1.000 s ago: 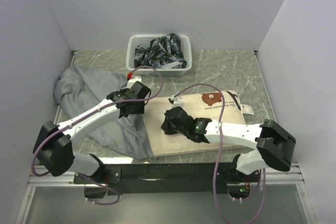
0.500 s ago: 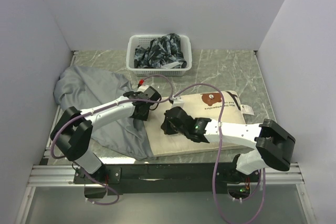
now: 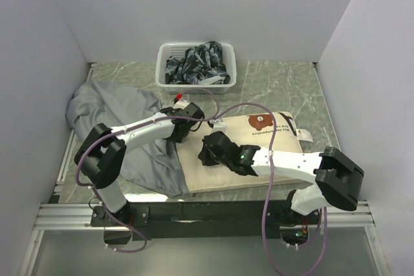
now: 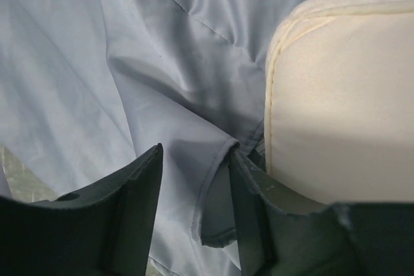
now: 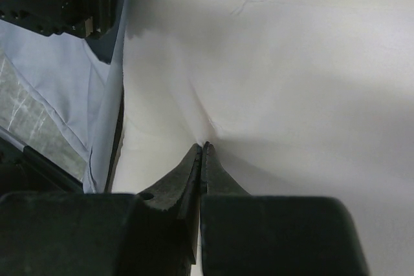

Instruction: Put the pillow into the pillowcase

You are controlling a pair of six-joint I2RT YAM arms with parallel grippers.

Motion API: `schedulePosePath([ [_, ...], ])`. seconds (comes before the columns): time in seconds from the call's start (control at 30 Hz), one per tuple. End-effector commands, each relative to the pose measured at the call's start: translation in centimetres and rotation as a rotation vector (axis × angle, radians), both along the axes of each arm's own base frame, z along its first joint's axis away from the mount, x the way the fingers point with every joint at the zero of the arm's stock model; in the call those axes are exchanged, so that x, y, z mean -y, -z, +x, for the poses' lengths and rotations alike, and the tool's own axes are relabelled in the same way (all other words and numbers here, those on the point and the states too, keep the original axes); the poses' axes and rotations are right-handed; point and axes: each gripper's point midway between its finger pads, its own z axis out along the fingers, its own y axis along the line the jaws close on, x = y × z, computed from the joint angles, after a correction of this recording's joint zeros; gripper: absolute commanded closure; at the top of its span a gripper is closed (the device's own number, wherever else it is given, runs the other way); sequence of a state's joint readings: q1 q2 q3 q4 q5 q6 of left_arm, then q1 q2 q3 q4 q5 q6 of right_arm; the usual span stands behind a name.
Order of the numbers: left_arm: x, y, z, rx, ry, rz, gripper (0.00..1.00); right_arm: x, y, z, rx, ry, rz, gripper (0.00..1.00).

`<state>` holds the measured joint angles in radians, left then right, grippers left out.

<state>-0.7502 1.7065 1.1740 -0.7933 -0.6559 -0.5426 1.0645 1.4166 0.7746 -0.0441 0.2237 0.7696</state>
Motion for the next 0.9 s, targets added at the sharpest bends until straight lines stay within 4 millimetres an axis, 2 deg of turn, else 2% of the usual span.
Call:
schedulePosePath([
  [0.0, 0.0, -1.6, 1.2, 0.039, -0.012, -0.027, 0.55, -1.0, -0.4, -0.3, 0.001, -0.017, 0.017, 1.00],
  [0.1, -0.1, -1.1, 0.9, 0.006, -0.002, -0.046, 0.59, -1.0, -0.3, -0.2, 0.001, -0.017, 0.015, 1.00],
  [0.37, 0.5, 1.3, 0.0, -0.081, 0.036, -0.083, 0.60, -1.1, -0.4, -0.3, -0.004, -0.027, 0.014, 1.00],
  [0.47, 0.5, 1.3, 0.2, -0.087, 0.025, -0.091, 0.74, -1.0, -0.6, -0.3, -0.002, -0.025, 0.015, 1.00],
  [0.5, 0.6, 1.2, 0.3, -0.084, 0.024, -0.095, 0.82, -1.0, -0.8, -0.3, 0.000, -0.025, 0.017, 1.00],
  [0.57, 0.3, 1.0, 0.7, -0.079, 0.009, -0.089, 0.90, -0.9, -1.1, -0.3, 0.006, -0.024, 0.021, 1.00],
  [0.6, 0.4, 0.5, 1.2, -0.063, 0.001, -0.095, 0.99, -0.9, -1.2, -0.3, 0.008, -0.027, 0.022, 1.00],
  [0.73, 0.7, -1.9, 3.4, 0.018, -0.056, -0.161, 0.99, -1.1, -2.2, -0.5, 0.020, -0.049, 0.032, 1.00],
  [0.87, 1.4, -5.7, 5.8, 0.141, -0.116, -0.276, 0.99, -1.4, -4.0, -0.9, 0.060, -0.083, 0.062, 1.00],
])
